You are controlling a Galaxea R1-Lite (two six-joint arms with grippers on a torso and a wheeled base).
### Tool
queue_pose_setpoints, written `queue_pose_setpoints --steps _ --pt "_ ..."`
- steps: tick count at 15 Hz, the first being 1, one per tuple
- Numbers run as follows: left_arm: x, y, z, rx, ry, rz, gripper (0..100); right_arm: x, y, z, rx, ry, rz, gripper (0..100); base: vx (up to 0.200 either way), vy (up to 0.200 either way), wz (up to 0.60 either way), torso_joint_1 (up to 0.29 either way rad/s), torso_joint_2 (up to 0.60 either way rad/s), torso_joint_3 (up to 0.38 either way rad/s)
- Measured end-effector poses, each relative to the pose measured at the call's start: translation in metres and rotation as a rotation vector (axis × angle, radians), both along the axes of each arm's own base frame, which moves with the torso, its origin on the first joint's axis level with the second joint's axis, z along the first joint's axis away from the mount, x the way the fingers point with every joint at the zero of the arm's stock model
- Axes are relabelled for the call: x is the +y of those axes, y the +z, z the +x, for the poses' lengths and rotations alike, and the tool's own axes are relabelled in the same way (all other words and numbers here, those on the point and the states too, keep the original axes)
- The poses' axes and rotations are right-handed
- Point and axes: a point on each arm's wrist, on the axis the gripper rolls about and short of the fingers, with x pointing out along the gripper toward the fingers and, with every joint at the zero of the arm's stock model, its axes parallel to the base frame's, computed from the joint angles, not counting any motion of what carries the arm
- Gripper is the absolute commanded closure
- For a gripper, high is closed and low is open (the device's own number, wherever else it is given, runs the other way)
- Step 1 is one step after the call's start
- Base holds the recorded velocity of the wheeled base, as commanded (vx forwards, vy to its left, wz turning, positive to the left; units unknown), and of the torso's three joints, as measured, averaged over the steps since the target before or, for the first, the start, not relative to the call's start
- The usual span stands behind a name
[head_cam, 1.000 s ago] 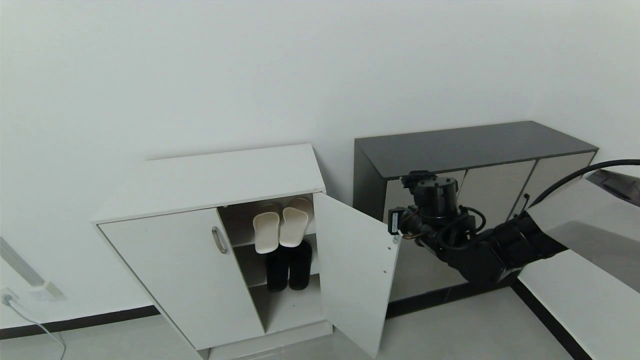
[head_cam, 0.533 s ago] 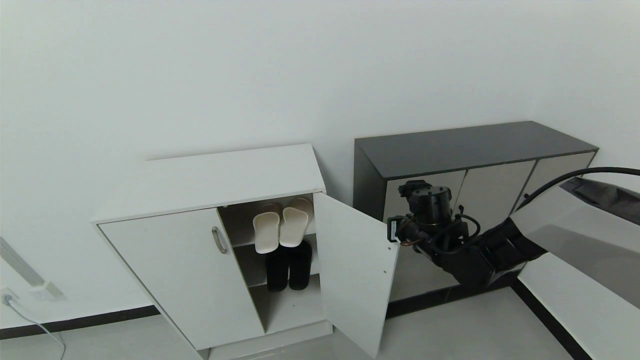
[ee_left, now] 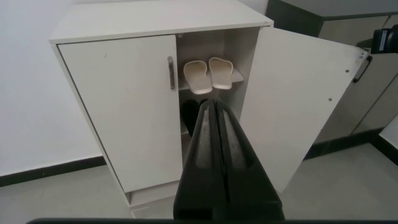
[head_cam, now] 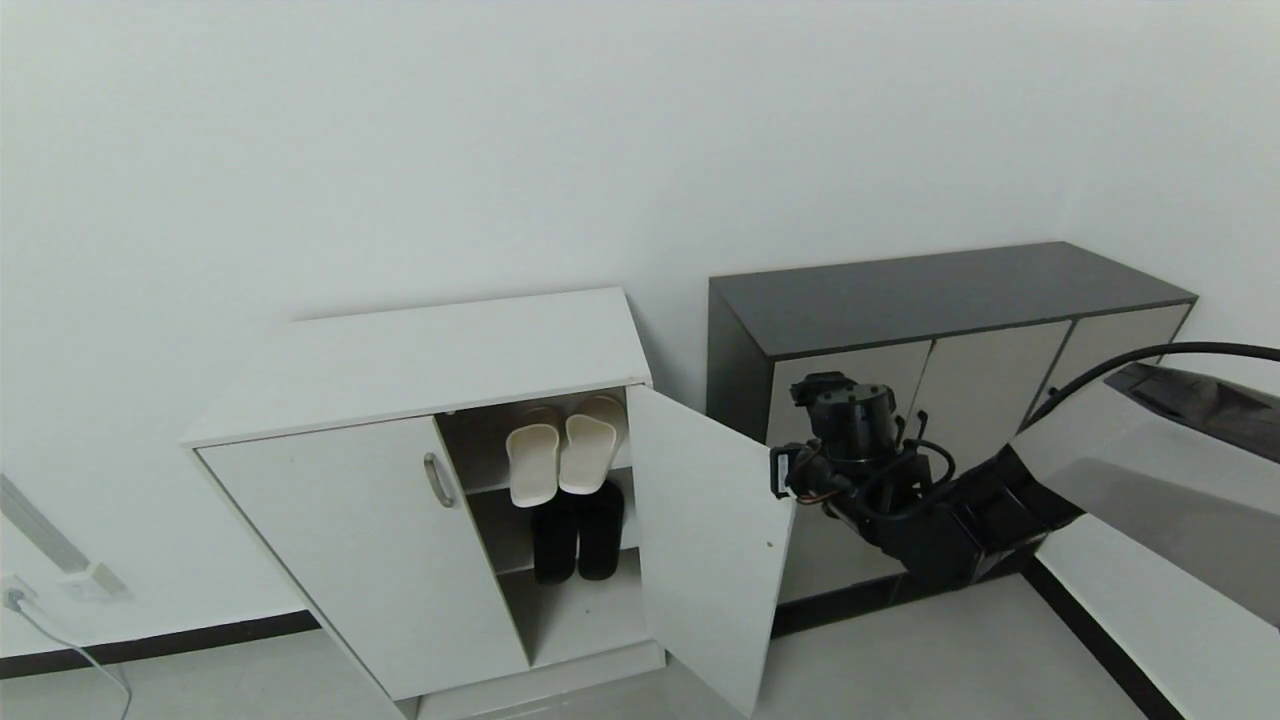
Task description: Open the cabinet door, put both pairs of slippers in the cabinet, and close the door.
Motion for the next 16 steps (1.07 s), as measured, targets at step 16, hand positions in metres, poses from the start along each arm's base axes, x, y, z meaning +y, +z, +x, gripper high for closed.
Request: queue_pose_setpoints --steps 16 --pt "0.0 0.0 0.0 0.0 0.0 0.0 100 0.047 0.027 -0.122 -0.039 0.31 -0.038 100 0.0 0.0 0.07 0.001 0.0 0.001"
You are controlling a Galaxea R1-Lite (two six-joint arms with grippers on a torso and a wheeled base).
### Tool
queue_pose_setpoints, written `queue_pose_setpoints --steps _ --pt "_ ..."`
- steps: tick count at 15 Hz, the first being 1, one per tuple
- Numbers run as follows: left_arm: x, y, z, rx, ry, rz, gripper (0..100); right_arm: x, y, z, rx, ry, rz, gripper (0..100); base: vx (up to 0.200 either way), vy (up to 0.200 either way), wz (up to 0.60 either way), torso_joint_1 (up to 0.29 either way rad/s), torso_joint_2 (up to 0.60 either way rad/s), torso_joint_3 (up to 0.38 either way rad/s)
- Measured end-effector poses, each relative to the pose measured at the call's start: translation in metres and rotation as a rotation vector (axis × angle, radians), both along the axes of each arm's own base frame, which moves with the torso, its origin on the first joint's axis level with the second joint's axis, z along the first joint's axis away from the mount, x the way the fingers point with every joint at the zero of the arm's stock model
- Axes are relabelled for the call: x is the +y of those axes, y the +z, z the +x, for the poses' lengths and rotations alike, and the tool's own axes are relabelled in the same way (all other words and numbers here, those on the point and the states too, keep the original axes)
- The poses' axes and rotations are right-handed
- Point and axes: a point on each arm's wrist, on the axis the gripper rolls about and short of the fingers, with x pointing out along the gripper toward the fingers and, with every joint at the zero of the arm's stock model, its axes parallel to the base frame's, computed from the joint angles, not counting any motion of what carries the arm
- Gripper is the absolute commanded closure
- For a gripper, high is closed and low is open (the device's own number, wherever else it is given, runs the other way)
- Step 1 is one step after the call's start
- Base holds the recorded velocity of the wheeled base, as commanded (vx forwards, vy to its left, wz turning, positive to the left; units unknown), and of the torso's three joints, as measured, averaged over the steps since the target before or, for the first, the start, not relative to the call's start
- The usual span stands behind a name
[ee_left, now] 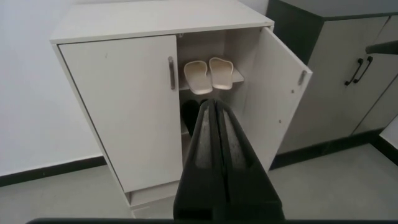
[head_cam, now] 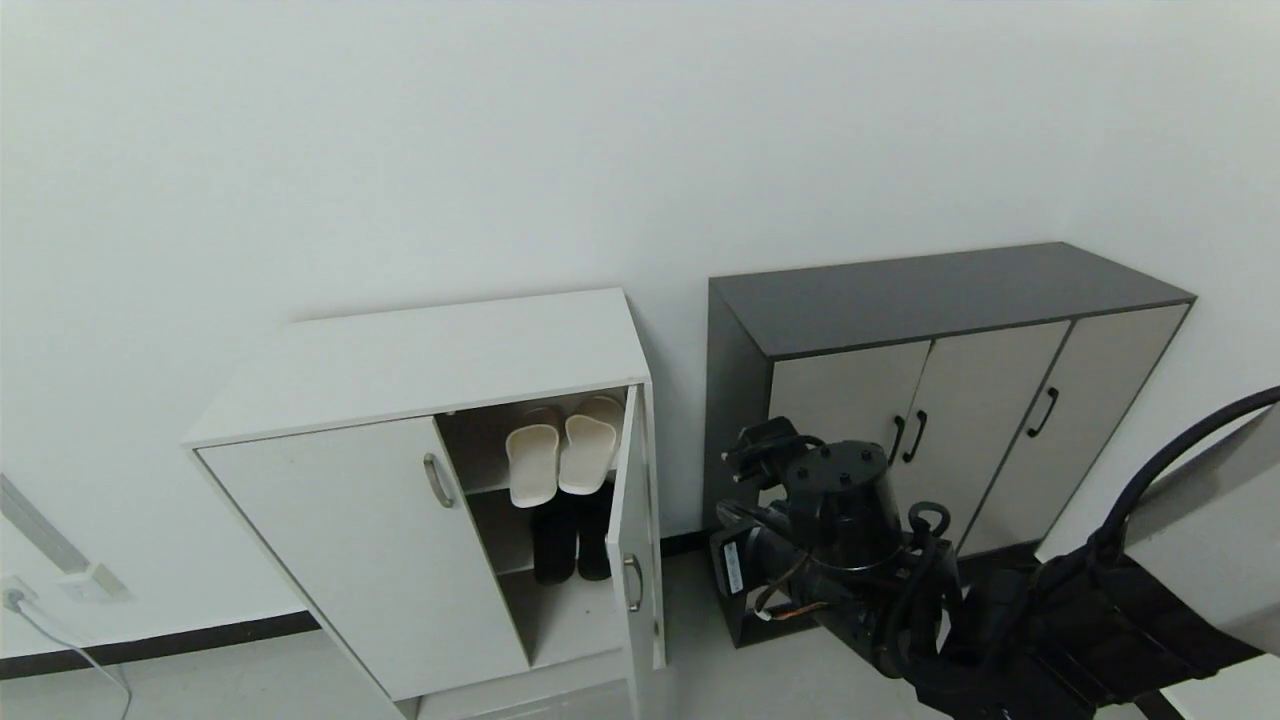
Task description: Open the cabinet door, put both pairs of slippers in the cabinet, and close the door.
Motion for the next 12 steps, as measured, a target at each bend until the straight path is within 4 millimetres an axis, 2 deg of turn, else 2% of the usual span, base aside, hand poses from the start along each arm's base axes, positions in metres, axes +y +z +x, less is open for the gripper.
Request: queue_pose_setpoints --steps 6,12 --pt "0.0 0.0 0.0 0.001 0.0 0.0 100 0.0 -0.003 0.0 0.005 0.007 -0.007 100 0.0 0.0 0.6 0.004 0.0 0.005" --pt "0.0 0.0 0.0 0.0 0.0 0.0 100 0.0 -0.011 0.006 -0.033 0.056 0.059 100 0.0 0.0 0.0 0.0 0.0 0.0"
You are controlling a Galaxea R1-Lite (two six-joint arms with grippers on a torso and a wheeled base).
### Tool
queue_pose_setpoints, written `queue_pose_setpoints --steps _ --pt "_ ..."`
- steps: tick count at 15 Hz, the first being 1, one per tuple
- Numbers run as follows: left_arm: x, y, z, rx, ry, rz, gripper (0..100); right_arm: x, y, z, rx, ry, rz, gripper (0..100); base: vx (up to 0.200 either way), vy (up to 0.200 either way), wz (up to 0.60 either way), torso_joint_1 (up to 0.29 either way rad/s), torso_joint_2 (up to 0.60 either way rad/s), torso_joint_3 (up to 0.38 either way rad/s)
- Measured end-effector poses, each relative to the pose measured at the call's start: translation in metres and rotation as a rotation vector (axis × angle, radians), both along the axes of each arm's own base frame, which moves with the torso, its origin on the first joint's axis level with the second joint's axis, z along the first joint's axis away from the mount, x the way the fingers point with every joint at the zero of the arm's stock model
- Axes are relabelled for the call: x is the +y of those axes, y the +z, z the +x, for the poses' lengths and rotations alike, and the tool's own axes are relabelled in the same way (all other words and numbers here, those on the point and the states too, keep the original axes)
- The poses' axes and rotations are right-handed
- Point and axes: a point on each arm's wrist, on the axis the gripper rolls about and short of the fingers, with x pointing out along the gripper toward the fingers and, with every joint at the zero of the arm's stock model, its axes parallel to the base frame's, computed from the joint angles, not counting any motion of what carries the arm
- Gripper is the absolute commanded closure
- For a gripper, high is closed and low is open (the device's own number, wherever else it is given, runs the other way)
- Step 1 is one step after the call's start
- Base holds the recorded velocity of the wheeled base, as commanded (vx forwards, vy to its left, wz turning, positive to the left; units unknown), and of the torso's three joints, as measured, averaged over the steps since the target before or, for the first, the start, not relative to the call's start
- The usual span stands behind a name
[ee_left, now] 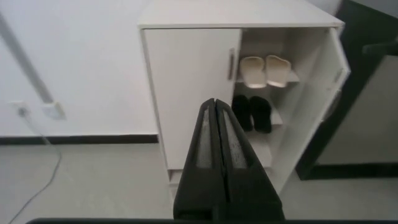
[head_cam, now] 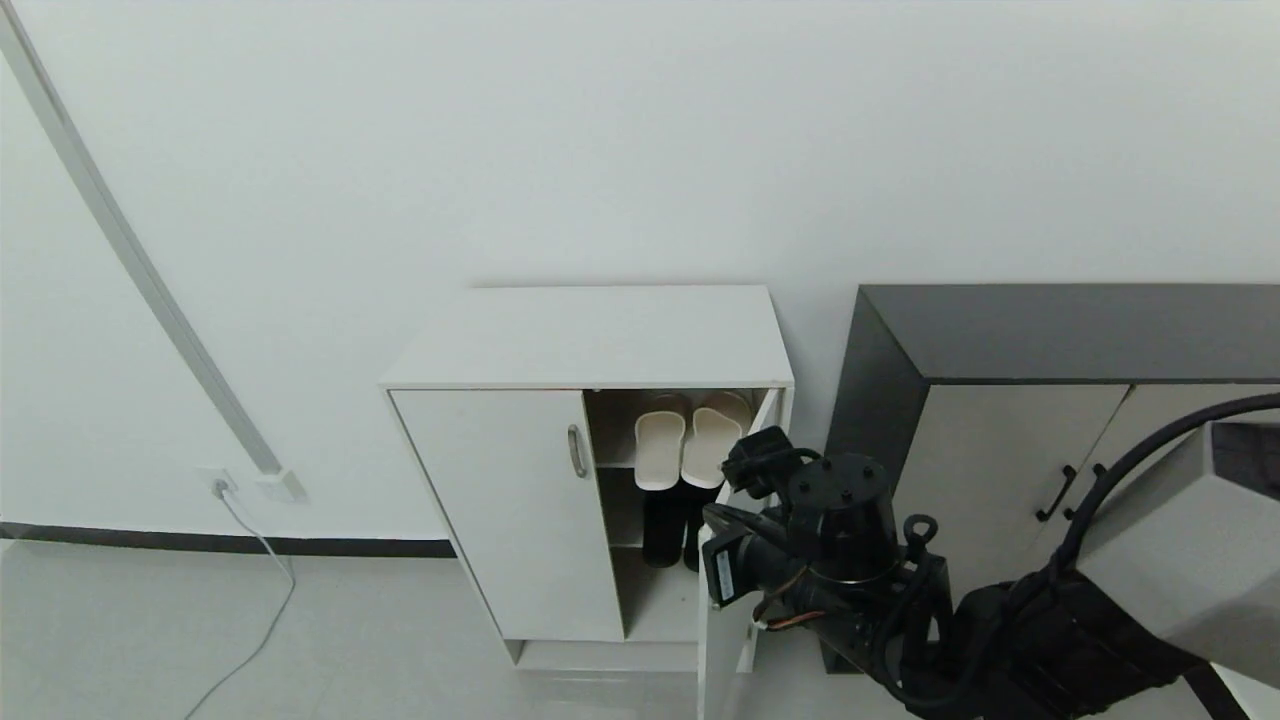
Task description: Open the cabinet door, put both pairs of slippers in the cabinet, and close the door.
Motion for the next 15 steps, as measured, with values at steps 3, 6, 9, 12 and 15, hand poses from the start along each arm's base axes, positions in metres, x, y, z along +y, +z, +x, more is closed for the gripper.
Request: queue_pose_setpoints --steps 3,6,9,12,15 --pt "0.0 0.0 0.0 0.001 -0.002 -0.001 100 -0.01 -0.007 0.011 0.01 -0.032 -0.014 100 0.0 0.0 0.0 0.0 0.0 0.0" --pt "0.0 0.0 0.0 0.001 0.0 -0.001 100 -0.021 -0.007 0.02 -0.003 -0.059 -0.042 100 0.0 0.0 0.0 0.0 0.0 0.0" --pt "0.0 0.0 0.0 0.001 -0.001 -0.001 100 -0.035 -0.006 0.021 -0.004 -0.069 -0.071 100 0.0 0.0 0.0 0.0 0.0 0.0" --pt "0.0 0.0 0.0 0.0 -0.001 0.0 100 -0.053 -0.016 0.017 0.033 -0.061 -0.118 100 0.0 0.0 0.0 0.0 0.0 0.0" --pt "0.0 0.0 0.0 0.0 0.0 0.001 100 -0.067 -0.026 0.007 0.07 -0.05 -0.152 100 0.2 0.0 0.0 0.002 0.0 0.009"
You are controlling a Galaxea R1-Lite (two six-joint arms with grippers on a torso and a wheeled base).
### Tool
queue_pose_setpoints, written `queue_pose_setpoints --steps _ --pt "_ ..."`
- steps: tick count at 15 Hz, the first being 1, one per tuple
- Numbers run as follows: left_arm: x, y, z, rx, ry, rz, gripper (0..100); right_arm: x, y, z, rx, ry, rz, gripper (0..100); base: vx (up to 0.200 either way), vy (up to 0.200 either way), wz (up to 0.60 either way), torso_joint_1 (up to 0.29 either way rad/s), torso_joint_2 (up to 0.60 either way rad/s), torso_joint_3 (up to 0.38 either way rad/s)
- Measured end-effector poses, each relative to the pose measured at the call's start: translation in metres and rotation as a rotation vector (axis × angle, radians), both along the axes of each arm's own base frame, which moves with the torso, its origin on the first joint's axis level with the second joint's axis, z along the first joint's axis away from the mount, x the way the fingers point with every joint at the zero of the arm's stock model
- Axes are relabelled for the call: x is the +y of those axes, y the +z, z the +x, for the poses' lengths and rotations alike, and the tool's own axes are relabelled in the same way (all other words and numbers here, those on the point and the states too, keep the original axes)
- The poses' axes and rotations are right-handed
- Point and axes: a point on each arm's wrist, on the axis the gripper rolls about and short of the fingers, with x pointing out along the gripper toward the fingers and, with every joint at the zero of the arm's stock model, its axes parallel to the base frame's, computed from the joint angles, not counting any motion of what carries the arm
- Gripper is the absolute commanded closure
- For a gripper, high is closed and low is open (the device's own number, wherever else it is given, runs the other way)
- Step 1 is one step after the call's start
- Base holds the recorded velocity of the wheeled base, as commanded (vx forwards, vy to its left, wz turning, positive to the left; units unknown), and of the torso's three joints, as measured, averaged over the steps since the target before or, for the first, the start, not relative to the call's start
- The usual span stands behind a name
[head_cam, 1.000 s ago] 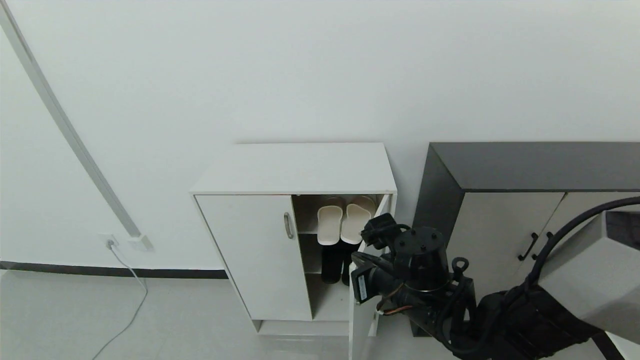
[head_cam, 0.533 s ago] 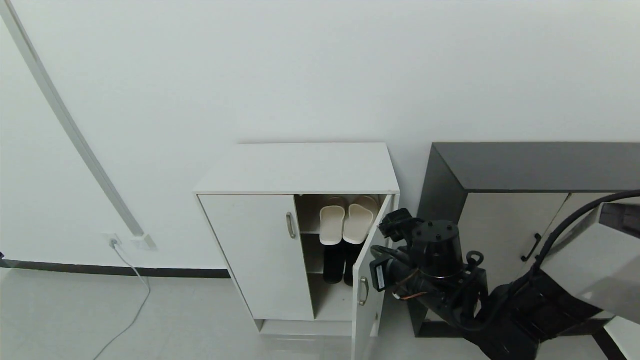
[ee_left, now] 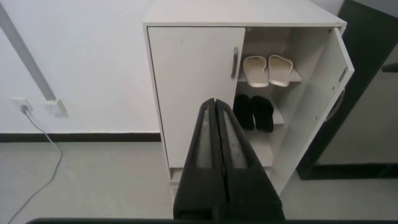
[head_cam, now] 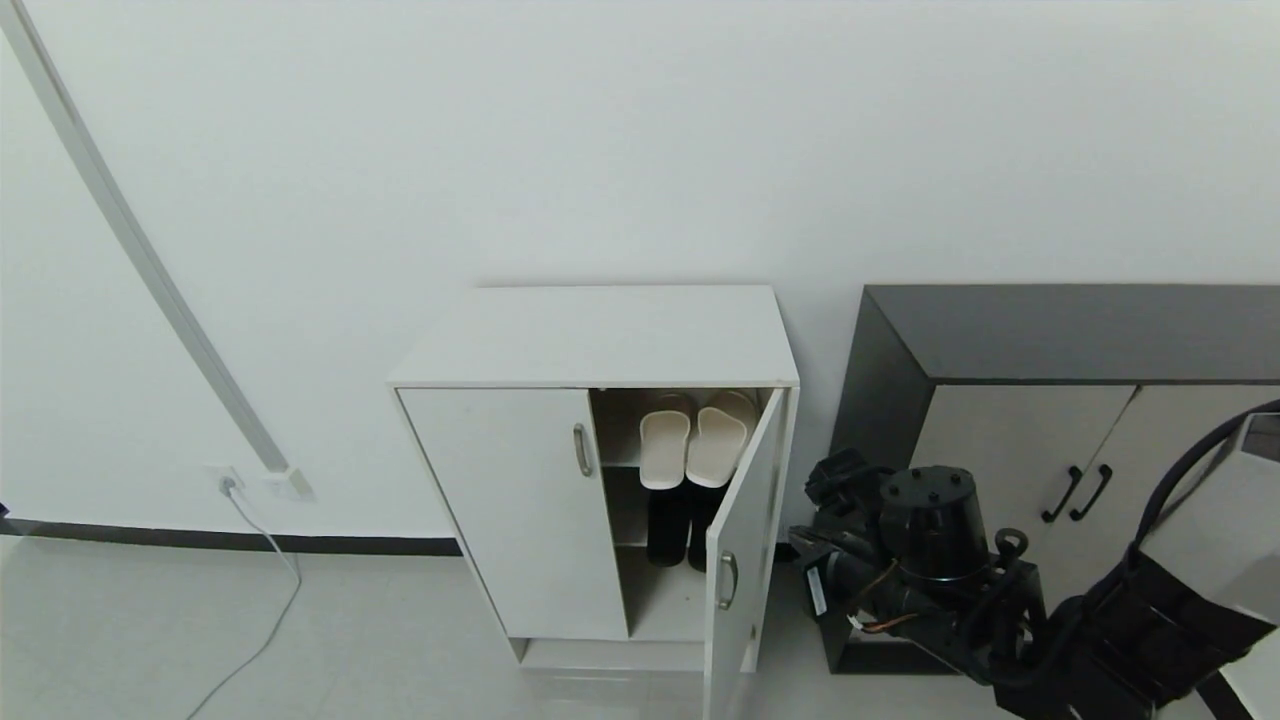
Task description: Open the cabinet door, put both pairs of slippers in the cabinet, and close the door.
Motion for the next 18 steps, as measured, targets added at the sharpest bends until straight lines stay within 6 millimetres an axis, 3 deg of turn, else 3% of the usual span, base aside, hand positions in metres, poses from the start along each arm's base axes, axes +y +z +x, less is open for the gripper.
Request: queue_pose_setpoints --steps 4,11,18 --pt "0.0 0.0 0.0 -0.001 -0.001 0.001 100 -0.011 -0.002 -0.015 0.021 0.008 -0.011 100 0.2 0.0 0.0 0.001 0.02 0.004" --pt "0.0 0.0 0.0 0.001 -0.002 0.001 100 -0.026 -0.013 -0.035 0.032 0.012 -0.015 100 0.0 0.0 0.0 0.0 0.0 0.0" --pt "0.0 0.0 0.0 0.0 0.0 0.001 100 -0.012 -0.021 -0.035 0.031 0.046 -0.011 100 0.0 0.0 0.0 0.0 0.0 0.0"
